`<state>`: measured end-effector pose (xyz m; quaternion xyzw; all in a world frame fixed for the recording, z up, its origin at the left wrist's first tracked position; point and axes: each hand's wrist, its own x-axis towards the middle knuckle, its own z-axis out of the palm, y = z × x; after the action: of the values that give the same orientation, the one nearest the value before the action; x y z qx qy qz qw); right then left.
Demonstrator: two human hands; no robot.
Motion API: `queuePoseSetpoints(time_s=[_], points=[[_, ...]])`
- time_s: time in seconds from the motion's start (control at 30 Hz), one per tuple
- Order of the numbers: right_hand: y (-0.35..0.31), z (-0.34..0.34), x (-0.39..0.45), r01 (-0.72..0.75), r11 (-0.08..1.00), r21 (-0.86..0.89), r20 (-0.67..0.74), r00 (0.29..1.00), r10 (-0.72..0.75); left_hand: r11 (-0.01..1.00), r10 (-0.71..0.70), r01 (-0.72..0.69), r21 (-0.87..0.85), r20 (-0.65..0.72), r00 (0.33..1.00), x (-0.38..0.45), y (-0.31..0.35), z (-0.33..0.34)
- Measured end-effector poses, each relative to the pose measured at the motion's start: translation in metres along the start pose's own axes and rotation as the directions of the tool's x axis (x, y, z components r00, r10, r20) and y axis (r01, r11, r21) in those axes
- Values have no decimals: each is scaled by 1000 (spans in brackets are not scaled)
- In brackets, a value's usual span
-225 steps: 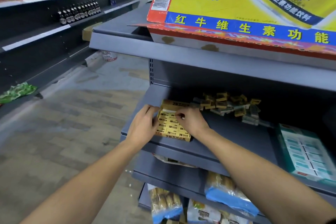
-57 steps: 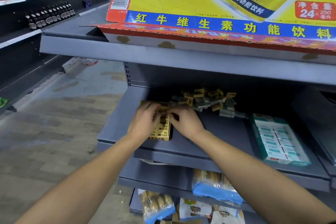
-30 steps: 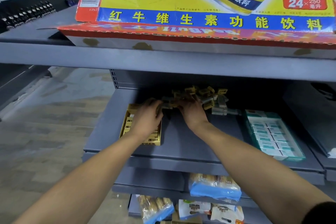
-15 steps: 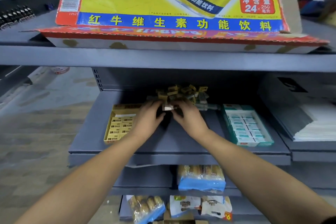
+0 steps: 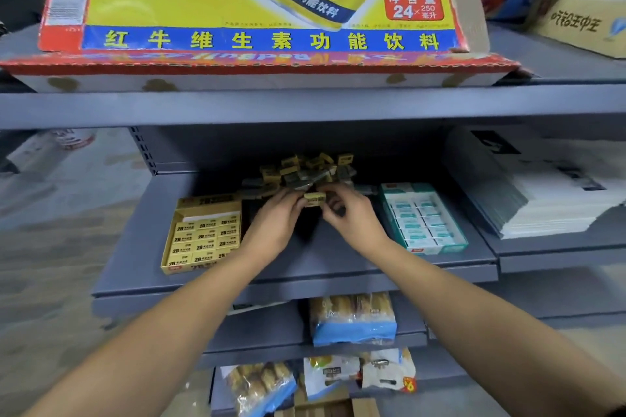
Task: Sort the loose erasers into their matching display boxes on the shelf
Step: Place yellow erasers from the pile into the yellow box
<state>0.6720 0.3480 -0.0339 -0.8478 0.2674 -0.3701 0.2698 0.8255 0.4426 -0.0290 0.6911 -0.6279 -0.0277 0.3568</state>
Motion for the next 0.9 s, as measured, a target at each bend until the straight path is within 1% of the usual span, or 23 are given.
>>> queuePoseSetpoints(time_s=[0.1,0.2,0.27,0.43,0.5,0.53,0.6,0.67,0.73,0.83,0.9], points=[[0,-1,-2,-105,991,86,1,994,105,999,-14,13,-44,-6,1000,-1,6,1],[2,0,-4,-148,979,142,23,989,146,999,30,-30,-15,-25,999,0,6,1],[3,1,-5,-155,976,155,41,988,151,1000,19,-19,-2,-49,999,2,5,0],[0,3,-3,-150,971,187,38,989,145,1000,17,-16,17,-71,997,2,3,-1],[0,4,-2,-137,974,178,20,991,136,1000,10,-7,29,-87,996,2,2,-1],[0,5,-2,-156,967,199,8,987,158,999,0,3,34,-96,995,2,2,-2],[-1,7,0,-252,921,297,16,966,259,999,-32,37,40,-115,993,2,2,-2],[-3,10,3,-334,862,381,60,939,338,997,-53,58,41,-122,991,2,3,-2],[-6,11,7,-373,804,464,82,921,380,998,-61,64,27,-109,992,2,4,-1],[-14,6,9,-407,675,616,117,894,432,999,-39,39,7,-36,999,2,3,0],[-16,4,9,-417,629,656,133,884,448,1000,-15,15,-3,-9,1000,2,4,1]])
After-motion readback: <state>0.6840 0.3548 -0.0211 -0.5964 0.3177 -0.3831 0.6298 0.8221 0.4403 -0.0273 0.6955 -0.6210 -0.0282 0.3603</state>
